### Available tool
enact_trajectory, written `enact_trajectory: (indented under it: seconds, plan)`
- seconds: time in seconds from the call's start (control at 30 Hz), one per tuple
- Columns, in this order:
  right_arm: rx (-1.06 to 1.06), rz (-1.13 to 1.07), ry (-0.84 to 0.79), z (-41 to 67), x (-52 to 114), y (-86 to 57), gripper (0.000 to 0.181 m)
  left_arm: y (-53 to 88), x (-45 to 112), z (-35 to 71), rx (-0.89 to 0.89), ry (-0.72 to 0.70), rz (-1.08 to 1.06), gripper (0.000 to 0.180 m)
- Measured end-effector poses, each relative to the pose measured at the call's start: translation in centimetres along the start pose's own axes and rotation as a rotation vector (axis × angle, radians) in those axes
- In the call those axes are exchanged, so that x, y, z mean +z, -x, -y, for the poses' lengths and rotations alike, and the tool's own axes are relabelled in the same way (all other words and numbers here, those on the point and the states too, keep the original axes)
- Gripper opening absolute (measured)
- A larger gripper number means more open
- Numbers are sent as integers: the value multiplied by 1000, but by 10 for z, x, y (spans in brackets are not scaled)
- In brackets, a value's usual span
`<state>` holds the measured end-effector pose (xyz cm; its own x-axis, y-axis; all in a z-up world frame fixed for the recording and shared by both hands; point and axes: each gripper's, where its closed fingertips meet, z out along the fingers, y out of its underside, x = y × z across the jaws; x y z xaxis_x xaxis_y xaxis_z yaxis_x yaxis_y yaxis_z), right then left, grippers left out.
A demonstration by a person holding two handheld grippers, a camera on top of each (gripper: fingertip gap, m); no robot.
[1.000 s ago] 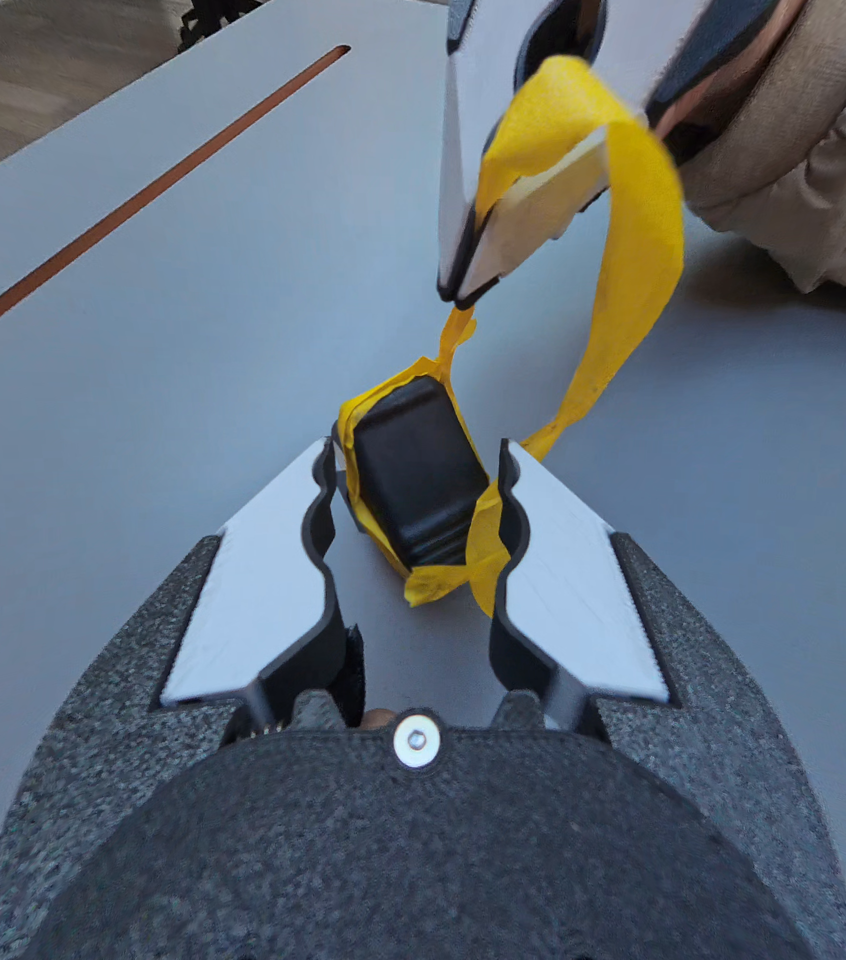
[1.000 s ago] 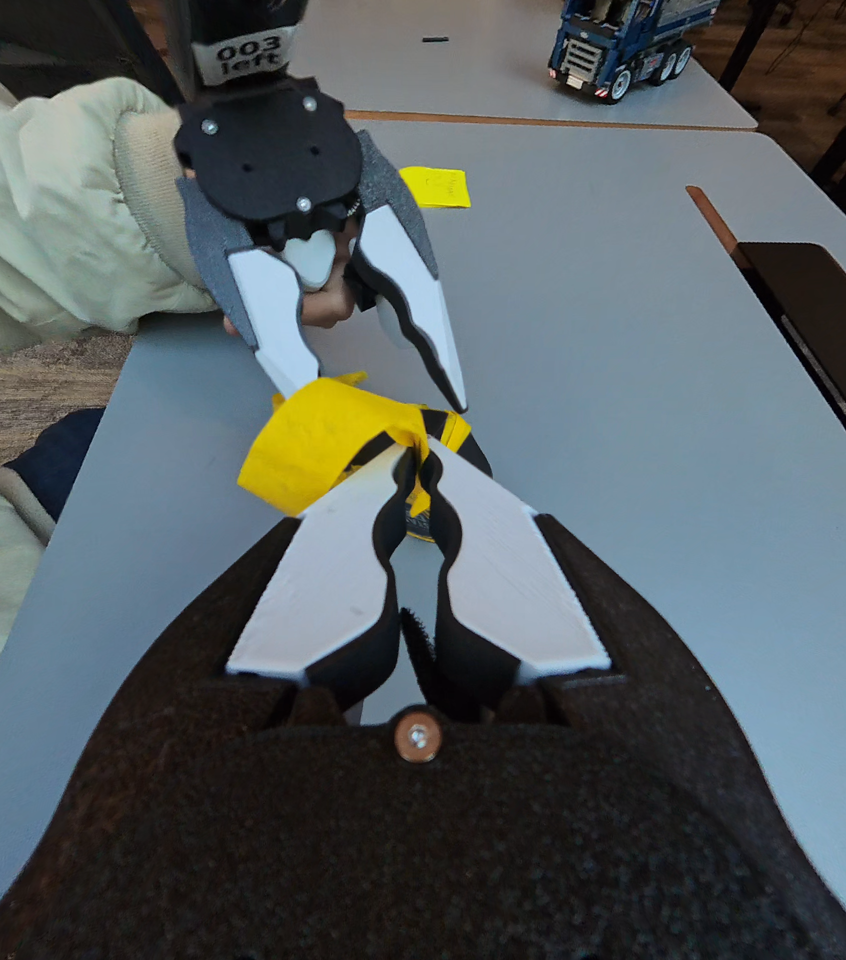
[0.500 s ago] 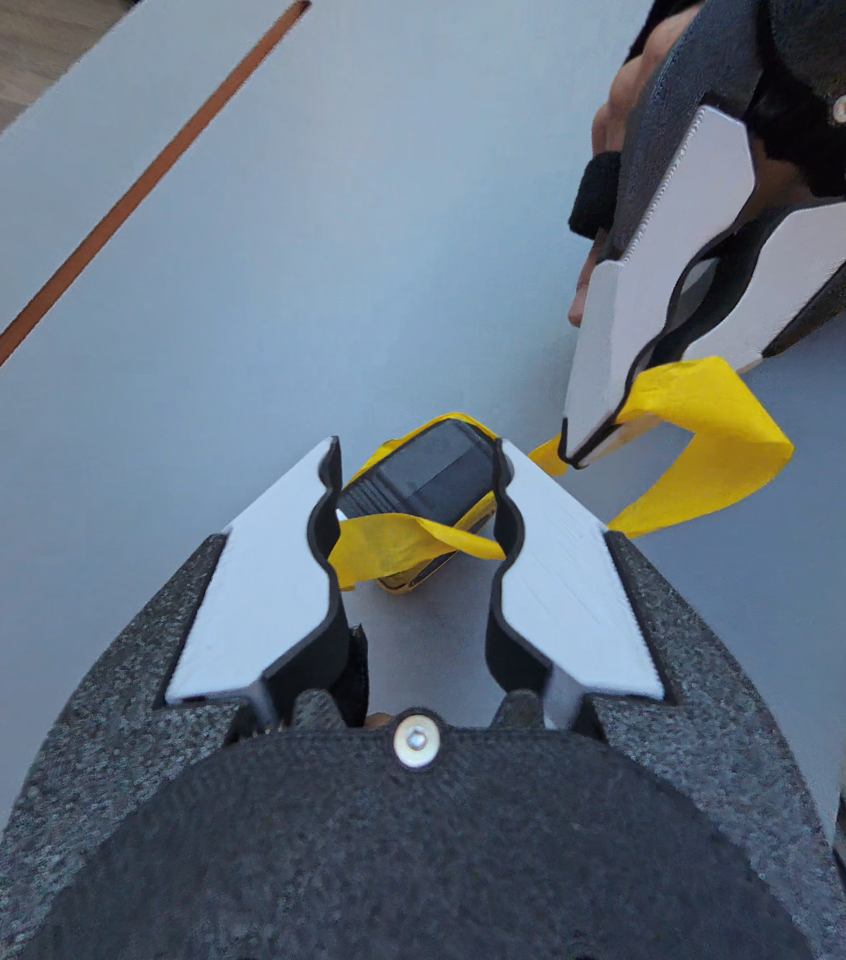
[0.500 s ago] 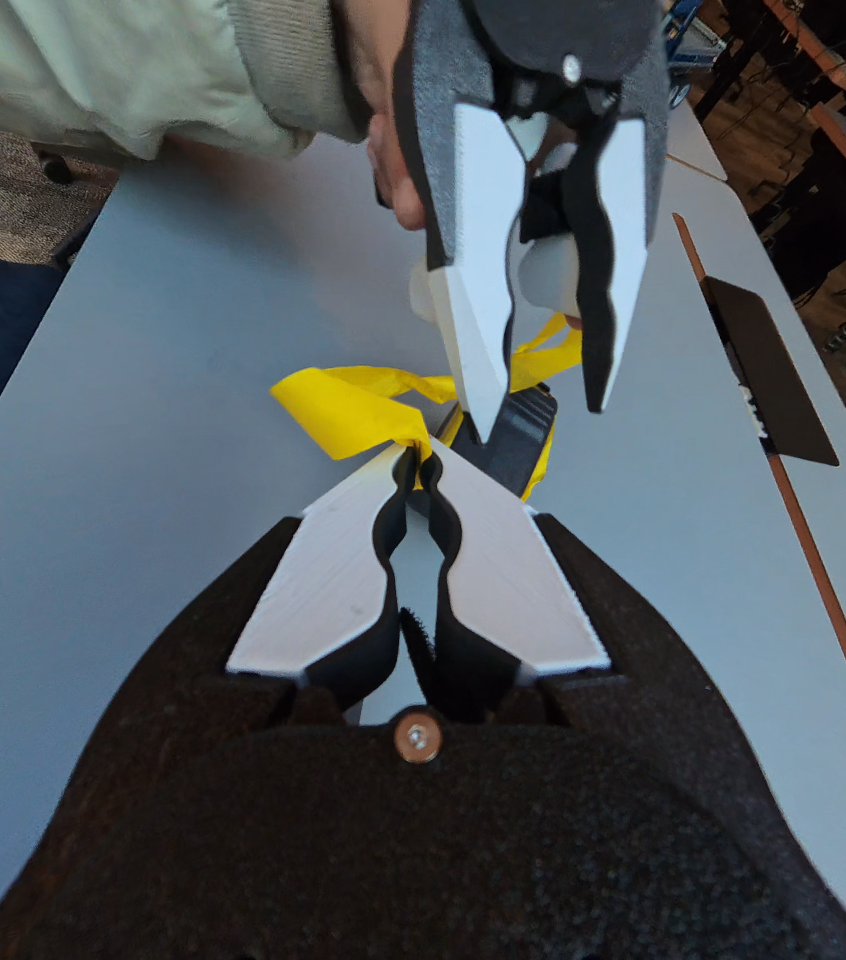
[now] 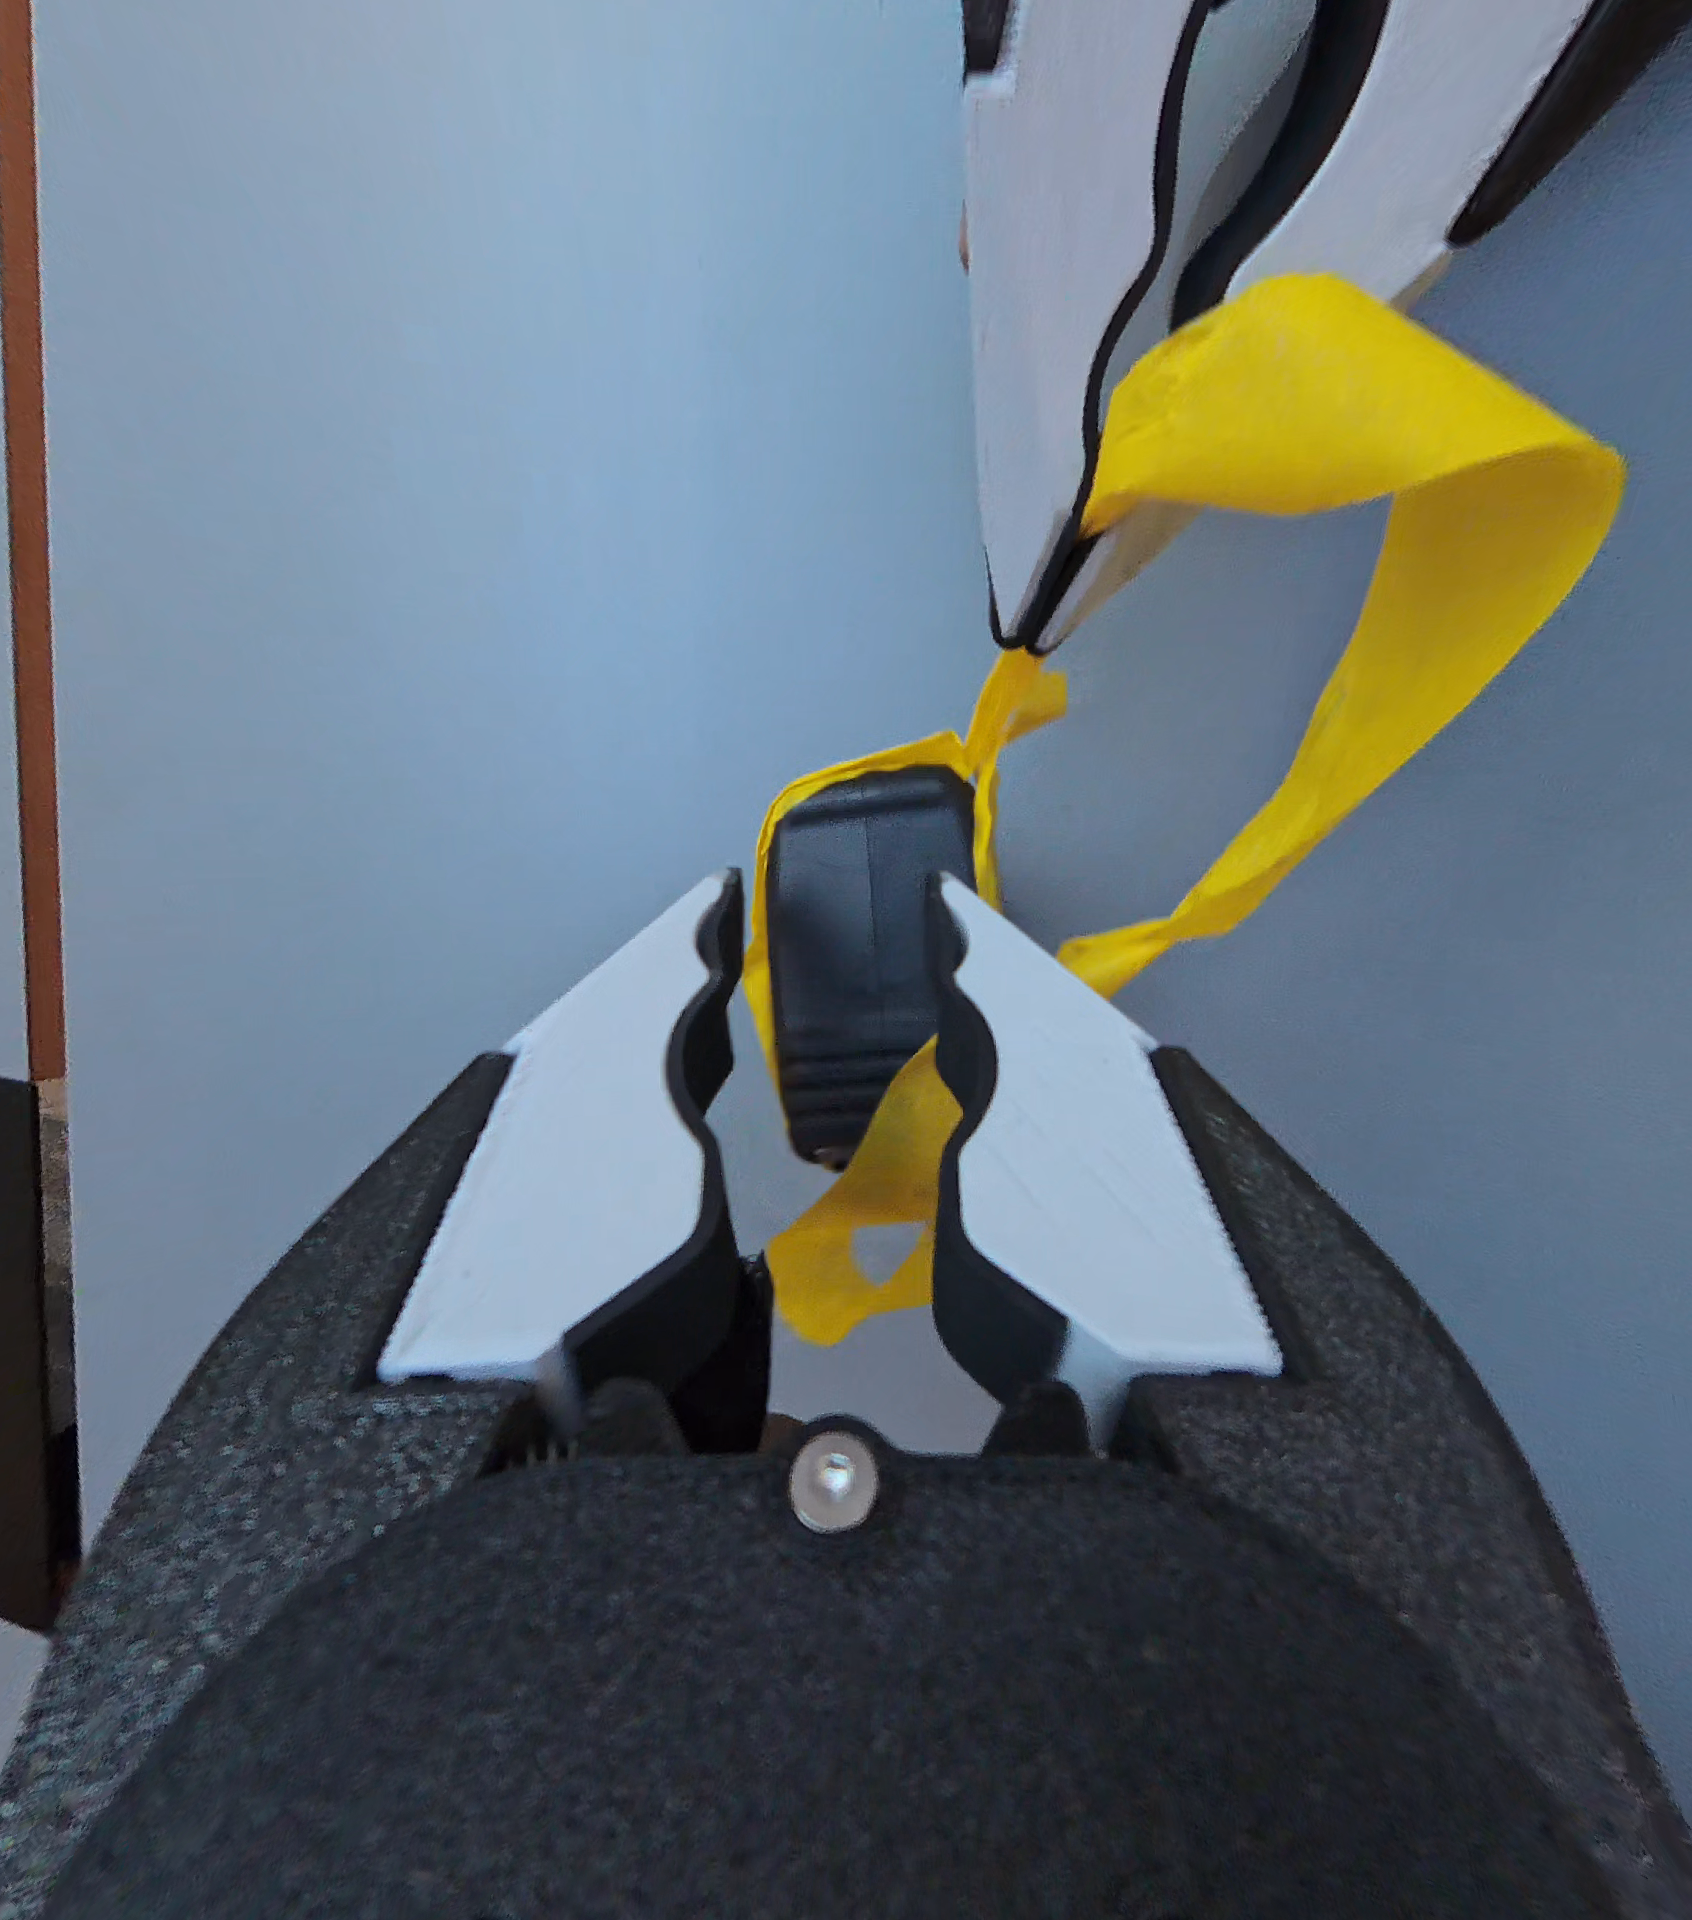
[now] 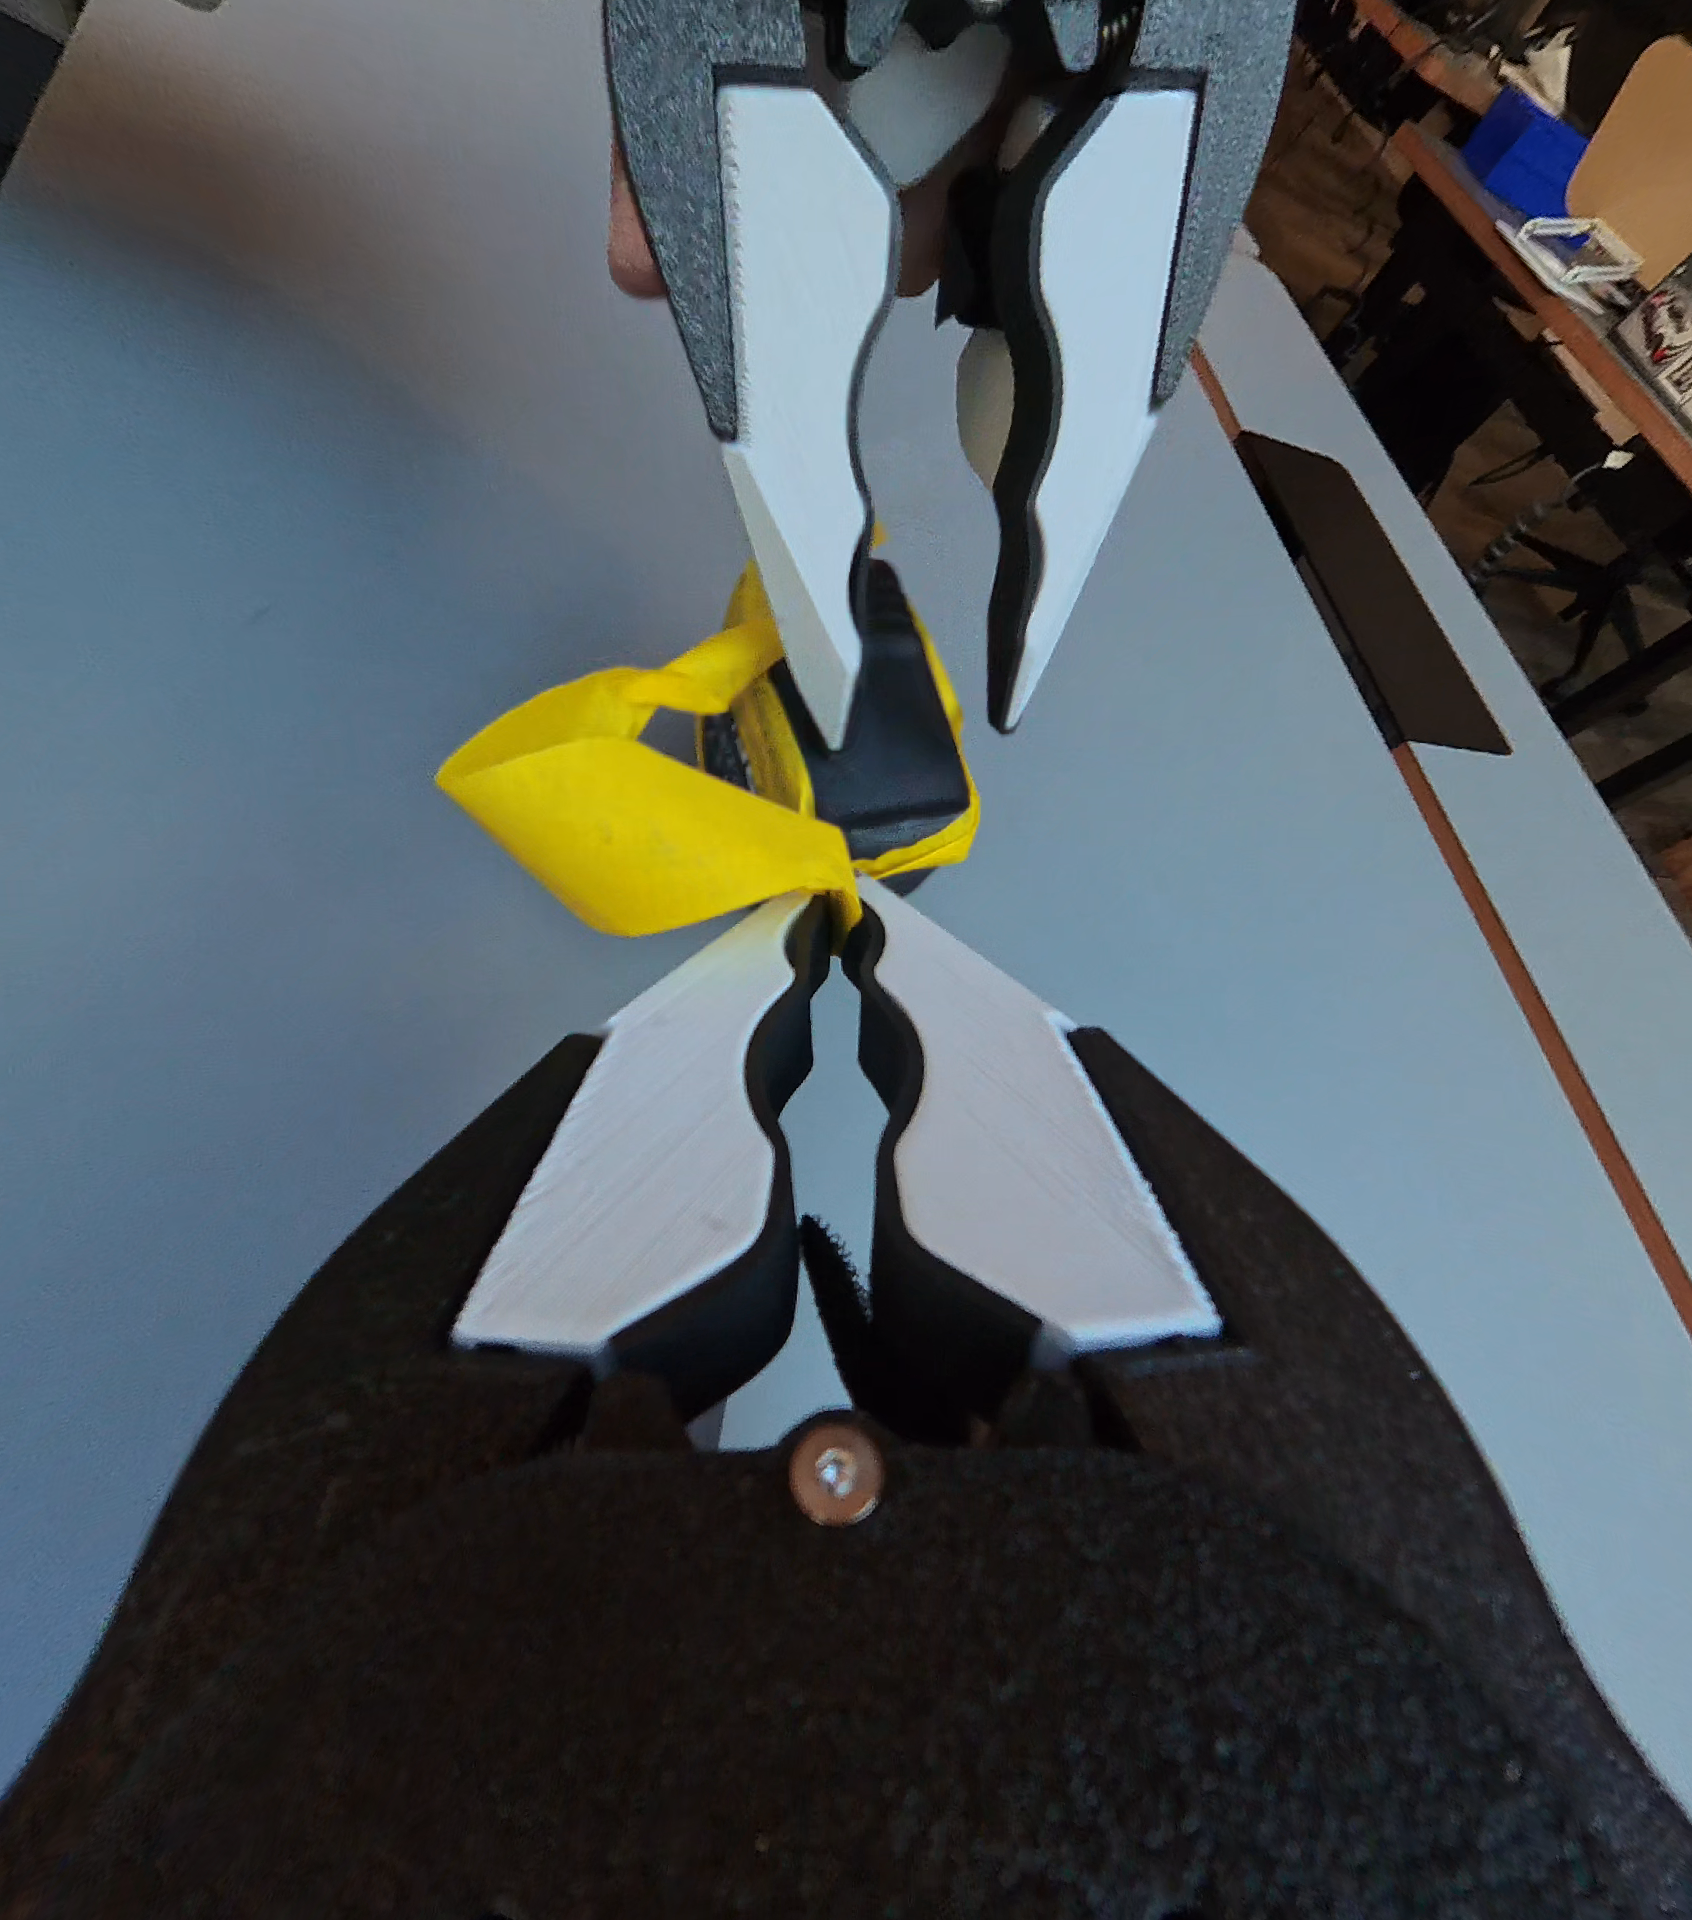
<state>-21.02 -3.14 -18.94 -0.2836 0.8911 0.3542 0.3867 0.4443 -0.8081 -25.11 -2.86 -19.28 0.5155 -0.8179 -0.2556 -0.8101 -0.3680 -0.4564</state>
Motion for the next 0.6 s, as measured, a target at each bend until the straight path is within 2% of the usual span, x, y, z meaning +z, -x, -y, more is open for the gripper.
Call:
enact_trajectory:
  seconds: [0.03,0.13,0.2,0.33,0.43,0.6]
  plan:
    - [-23,-19,-1,2,0,-2,0,2,-6,-1,-15,0,-4,52]
    - [-95,-43,-7,12,5,-2,0,8,-21,15,-113,-100,-61,56]
    - [-119,-59,-8,17,7,-2,0,5,-16,13,-136,-93,-117,69]
    - [-170,-88,-10,22,9,0,0,-2,13,-7,-135,-3,-154,69]
    - [-160,-112,0,20,8,-5,0,-9,27,-21,-90,48,-165,62]
    - [64,-61,84,-13,16,-13,5,-5,28,-21,-115,10,-121,61]
